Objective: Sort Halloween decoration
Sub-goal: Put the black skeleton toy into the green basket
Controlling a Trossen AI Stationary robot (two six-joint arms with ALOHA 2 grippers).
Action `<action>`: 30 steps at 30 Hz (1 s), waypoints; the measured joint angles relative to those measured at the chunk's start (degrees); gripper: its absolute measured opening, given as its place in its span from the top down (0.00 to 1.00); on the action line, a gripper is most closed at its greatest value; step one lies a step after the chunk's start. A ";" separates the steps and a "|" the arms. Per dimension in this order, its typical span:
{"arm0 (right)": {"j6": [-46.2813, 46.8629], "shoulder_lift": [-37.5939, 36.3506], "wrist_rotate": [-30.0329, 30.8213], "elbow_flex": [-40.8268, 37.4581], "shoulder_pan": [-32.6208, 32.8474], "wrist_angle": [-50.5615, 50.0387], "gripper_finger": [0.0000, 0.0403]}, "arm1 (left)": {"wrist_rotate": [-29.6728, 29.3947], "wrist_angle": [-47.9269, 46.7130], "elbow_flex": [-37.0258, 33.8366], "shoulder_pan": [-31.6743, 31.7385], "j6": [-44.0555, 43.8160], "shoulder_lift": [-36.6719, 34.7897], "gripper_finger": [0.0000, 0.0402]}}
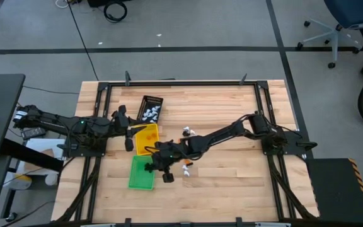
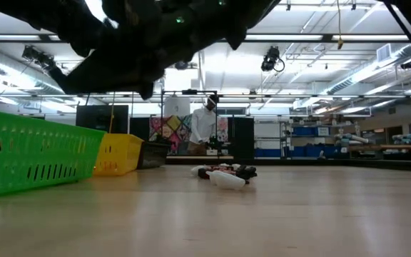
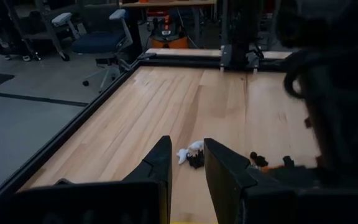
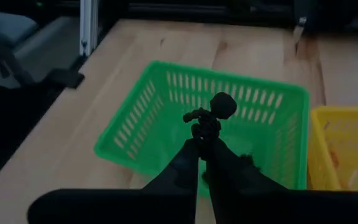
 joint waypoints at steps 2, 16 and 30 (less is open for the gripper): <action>0.04 0.49 -0.16 0.03 -0.32 1.79 0.90 | 0.00 0.22 0.00 0.00 0.02 0.00 0.83; 1.67 0.38 -1.62 0.03 -1.37 0.41 0.63 | 0.00 -0.24 0.00 0.00 0.02 0.26 0.83; 5.01 -5.02 14.04 0.06 -1.71 -31.04 0.60 | 0.00 -1.00 0.00 0.00 0.42 0.26 0.83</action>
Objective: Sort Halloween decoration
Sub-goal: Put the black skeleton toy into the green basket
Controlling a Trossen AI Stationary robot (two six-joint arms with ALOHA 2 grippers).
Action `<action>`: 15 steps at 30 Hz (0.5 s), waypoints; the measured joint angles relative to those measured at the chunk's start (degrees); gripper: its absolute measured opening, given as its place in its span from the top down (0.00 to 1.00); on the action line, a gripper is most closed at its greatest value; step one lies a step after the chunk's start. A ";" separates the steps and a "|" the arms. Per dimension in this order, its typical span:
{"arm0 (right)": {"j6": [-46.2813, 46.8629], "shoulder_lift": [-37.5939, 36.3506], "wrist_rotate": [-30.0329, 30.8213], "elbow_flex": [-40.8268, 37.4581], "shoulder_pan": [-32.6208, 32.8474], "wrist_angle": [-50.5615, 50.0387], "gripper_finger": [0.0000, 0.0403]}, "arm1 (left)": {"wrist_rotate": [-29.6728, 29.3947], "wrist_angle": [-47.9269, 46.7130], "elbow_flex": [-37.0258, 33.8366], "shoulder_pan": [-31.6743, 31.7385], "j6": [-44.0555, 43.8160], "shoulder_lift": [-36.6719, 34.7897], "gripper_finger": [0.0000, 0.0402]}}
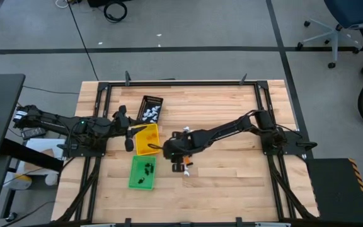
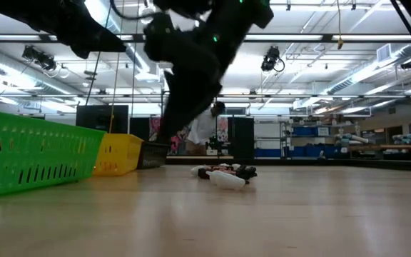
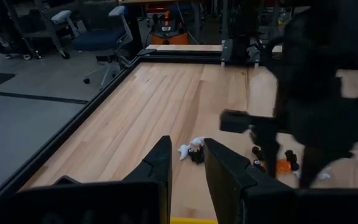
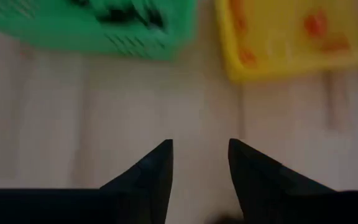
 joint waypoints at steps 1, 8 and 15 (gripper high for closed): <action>0.40 0.12 0.76 0.02 -0.34 -1.65 0.60 | 0.00 0.00 0.00 0.00 0.04 0.00 0.83; 6.30 0.02 1.59 -0.02 -1.27 -13.38 0.56 | 0.00 -0.01 0.00 0.00 0.66 0.00 0.83; 5.45 0.02 1.52 -0.02 0.38 -25.18 0.52 | 0.00 -0.02 0.00 0.00 1.41 0.00 0.83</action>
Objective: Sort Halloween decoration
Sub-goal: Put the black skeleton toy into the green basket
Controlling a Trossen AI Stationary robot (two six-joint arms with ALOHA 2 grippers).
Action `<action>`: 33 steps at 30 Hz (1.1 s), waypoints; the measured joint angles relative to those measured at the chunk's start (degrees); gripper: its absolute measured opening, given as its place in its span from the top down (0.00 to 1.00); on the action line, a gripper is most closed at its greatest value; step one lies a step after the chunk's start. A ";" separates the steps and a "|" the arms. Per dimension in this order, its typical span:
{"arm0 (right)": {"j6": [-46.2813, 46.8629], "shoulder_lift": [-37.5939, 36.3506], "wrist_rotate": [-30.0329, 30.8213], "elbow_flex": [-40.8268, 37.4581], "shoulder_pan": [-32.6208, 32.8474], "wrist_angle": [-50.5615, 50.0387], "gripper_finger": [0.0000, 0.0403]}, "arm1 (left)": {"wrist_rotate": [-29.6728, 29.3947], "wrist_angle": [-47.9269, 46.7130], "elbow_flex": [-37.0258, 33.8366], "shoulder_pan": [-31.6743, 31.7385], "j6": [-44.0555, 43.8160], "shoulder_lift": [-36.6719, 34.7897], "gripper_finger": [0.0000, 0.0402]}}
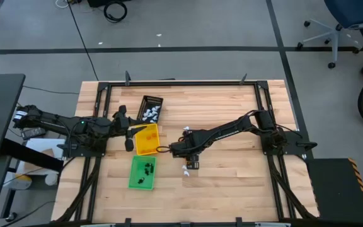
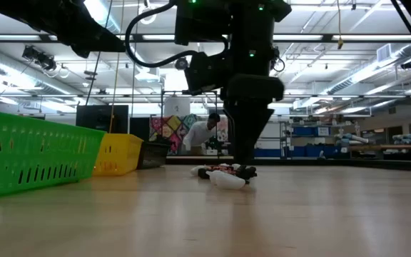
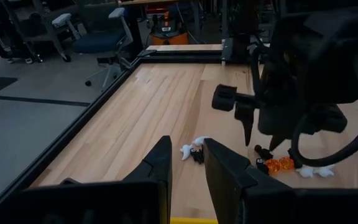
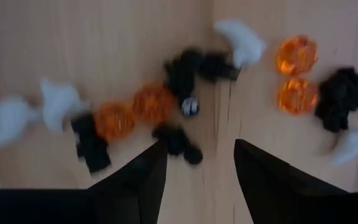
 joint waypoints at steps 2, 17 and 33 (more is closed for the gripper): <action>-1.74 0.00 0.44 0.00 0.44 -0.87 0.52 | 0.00 0.01 0.00 0.00 -0.02 0.00 0.83; -7.88 0.41 -3.31 -2.54 -0.76 2.84 0.56 | 0.00 0.20 0.00 0.00 1.16 0.00 0.83; -9.50 0.05 -3.62 -7.45 -0.68 8.07 0.77 | 0.00 0.50 0.00 -0.03 1.15 0.00 0.83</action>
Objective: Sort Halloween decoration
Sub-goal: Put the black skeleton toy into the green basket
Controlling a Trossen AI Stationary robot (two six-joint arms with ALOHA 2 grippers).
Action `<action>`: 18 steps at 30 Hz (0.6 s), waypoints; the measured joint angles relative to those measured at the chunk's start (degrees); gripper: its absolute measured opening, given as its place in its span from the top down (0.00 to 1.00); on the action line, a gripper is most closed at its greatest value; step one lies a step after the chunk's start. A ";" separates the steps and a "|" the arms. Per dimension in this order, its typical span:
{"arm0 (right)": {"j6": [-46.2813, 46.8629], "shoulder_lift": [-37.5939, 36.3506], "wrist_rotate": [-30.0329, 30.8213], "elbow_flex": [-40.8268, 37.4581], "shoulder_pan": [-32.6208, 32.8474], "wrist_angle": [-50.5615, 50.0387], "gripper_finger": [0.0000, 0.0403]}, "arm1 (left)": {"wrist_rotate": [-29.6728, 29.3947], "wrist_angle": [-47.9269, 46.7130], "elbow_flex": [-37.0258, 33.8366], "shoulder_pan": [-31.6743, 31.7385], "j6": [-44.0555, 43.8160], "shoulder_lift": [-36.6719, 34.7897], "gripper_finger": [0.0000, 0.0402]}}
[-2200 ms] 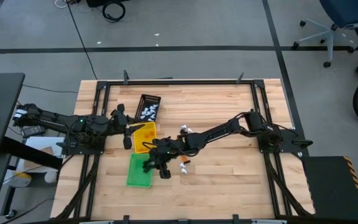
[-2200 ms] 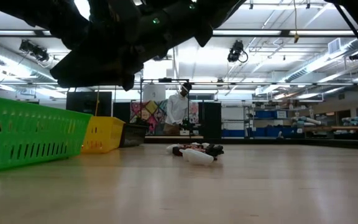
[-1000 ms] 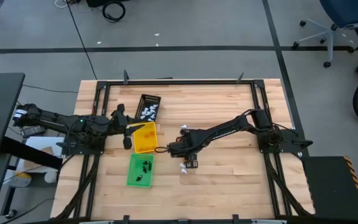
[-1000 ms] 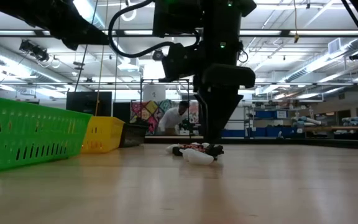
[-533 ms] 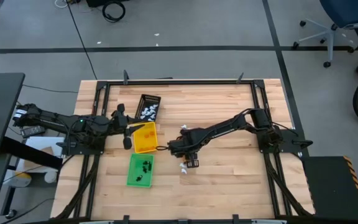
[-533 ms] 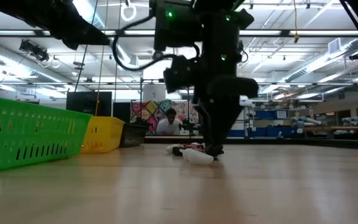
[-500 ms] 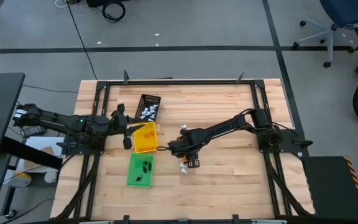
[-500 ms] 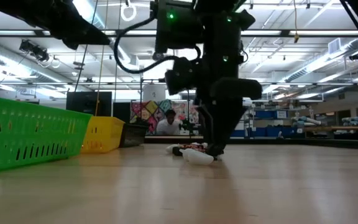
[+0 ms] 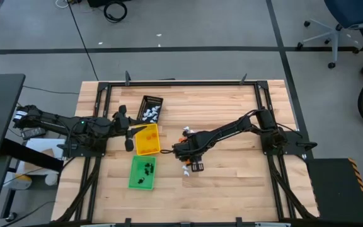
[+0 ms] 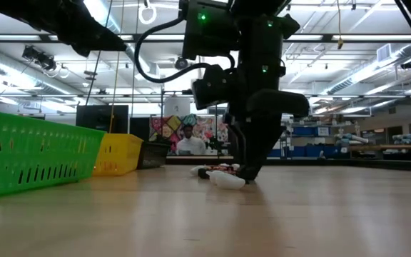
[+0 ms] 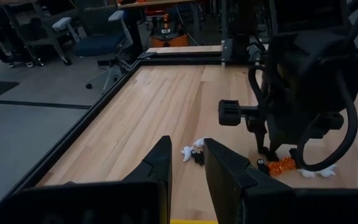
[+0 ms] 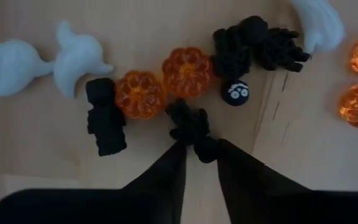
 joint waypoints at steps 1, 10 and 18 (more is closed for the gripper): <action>0.25 0.02 -0.15 0.00 0.00 0.15 0.80 | 0.00 -0.08 0.00 -0.01 -0.10 0.00 0.83; 1.62 -0.05 0.55 0.00 0.50 0.24 0.94 | 0.00 -0.12 0.00 -0.01 -0.51 0.00 0.83; 2.06 -4.34 2.52 -0.27 0.28 -0.16 0.92 | 0.00 -0.13 0.00 -0.01 -0.51 0.00 0.83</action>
